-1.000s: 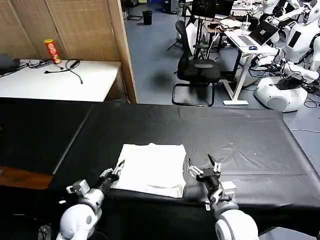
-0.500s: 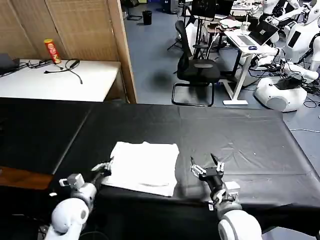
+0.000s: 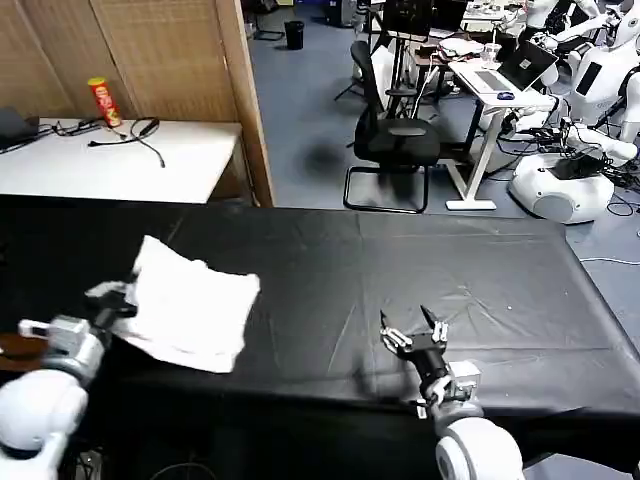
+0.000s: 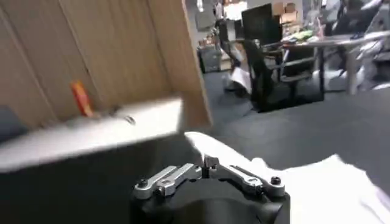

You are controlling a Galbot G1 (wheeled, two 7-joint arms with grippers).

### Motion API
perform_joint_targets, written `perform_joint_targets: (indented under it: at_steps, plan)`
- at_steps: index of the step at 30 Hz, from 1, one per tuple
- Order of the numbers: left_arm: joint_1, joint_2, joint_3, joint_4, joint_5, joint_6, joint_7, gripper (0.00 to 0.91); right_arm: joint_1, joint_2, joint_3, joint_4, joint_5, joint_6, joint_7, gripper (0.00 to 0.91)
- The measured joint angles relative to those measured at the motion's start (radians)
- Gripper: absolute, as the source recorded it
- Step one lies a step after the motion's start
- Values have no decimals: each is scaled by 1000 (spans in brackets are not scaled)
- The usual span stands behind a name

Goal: Fold and organize the clothes.

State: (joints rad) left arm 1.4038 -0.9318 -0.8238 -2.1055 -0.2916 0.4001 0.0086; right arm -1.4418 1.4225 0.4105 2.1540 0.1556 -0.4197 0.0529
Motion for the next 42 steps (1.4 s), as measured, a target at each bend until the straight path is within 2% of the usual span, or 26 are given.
perform_joint_targets:
  at_steps: [3,7,15,16,19,26,32,39,40,42]
  plan:
    - [-4,-2,10,-61,28,9,-27,0,-5,1,-1,0,-2,0,0,878]
    - [-20,-50,91,-115,33,19,-43,0,-18,-1,7,6,-3,2,0,878]
    - [-68,-211,382,-47,26,16,-86,0,-28,0,5,10,13,-1,-2,878]
    - [-76,-235,413,-29,29,16,-91,878,-25,0,5,10,23,-4,-2,878]
    - [-93,-296,499,13,33,15,-88,878,-17,-7,0,2,60,-19,-2,878]
    - [-82,-343,617,6,59,-36,33,878,16,-33,-34,-25,179,-77,-14,878]
    - [-94,-318,595,-13,62,-94,41,878,82,-11,-110,-76,180,-110,-9,878]
    - [-69,-282,541,-23,96,-131,22,878,160,38,-208,-163,156,-116,7,878]
    - [-66,-281,538,-24,107,-138,16,878,164,45,-217,-177,149,-114,8,868]
    - [-58,-278,527,-24,123,-149,14,878,167,57,-232,-198,142,-113,13,780]
